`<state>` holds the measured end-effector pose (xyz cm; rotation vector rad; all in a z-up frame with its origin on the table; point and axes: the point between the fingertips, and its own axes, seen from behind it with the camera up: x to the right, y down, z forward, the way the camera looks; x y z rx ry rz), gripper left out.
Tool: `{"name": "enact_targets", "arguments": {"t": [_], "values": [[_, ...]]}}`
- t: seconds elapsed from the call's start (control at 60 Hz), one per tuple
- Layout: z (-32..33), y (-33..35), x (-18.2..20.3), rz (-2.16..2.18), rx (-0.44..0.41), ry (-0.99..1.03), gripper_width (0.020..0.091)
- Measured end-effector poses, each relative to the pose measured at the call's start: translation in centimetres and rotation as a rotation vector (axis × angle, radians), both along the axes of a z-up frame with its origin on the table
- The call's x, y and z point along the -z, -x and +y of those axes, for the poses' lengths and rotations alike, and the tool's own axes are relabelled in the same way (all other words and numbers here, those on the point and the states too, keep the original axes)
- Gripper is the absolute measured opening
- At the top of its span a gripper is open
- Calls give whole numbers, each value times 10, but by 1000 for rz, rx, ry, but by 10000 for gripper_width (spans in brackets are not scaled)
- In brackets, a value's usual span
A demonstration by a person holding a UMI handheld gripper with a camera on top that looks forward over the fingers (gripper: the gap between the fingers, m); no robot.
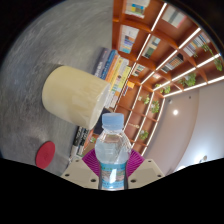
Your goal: Pour water
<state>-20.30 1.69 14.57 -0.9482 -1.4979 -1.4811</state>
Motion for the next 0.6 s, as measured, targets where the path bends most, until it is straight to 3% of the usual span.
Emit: {"name": "enact_targets", "arguments": {"t": [0.283,0.417,0.6], "values": [[-5,-25,-10,984,10,236,286],[-7,-34,7,1487,21,428,286],[3,-59,41,1819,62,501,285]]}}
